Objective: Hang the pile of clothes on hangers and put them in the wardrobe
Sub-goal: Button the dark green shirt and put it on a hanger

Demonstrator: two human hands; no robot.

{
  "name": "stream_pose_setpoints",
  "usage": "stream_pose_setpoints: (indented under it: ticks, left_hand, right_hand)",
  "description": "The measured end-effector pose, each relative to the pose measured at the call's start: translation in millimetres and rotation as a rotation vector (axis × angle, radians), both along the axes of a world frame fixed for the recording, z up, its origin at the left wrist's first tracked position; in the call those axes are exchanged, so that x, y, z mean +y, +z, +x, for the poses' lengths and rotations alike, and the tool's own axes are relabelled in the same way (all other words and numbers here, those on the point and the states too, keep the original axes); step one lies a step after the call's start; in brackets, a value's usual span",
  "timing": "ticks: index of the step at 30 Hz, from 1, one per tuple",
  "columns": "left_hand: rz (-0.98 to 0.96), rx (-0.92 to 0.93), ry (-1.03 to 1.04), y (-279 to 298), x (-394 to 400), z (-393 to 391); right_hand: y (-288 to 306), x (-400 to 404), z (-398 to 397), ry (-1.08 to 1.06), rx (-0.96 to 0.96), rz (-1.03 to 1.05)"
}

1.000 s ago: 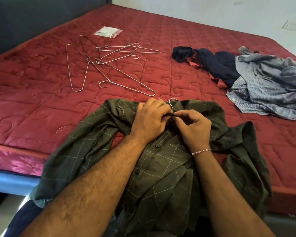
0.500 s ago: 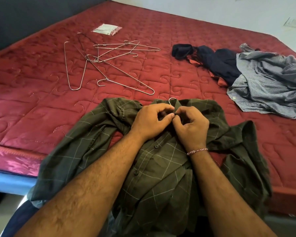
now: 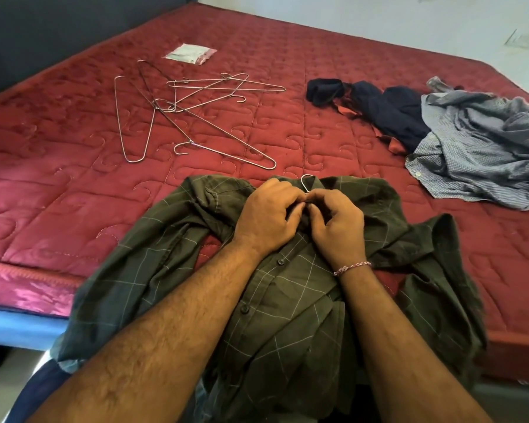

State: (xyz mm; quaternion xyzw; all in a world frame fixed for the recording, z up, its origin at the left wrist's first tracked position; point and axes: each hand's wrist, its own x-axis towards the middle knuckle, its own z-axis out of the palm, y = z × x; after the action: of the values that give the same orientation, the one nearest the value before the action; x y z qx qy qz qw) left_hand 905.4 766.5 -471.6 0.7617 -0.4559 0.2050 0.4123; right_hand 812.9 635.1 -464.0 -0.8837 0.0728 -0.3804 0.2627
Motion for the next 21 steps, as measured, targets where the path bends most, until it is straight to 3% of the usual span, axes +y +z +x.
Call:
stream_pose_setpoints:
  ticks: [5, 10, 14, 17, 21]
  left_hand:
    - [0.007, -0.003, -0.019, -2, -3, 2]
    - [-0.001, 0.244, -0.030, -3, -8, 10]
    - [0.082, 0.293, -0.102, -5, -10, 16]
    - [0.177, 0.248, -0.130, -7, -10, 17]
    - [0.147, 0.278, -0.129, -5, -8, 16]
  right_hand:
    - [-2, 0, 1, -0.013, 0.022, 0.014]
    - [0, -1, -2, -0.009, -0.104, 0.018]
    - [-1, -2, -1, -0.049, -0.142, 0.022]
    - [0, -3, 0, -0.051, -0.082, 0.173]
    - [8, -15, 1, 0.127, 0.081, 0.515]
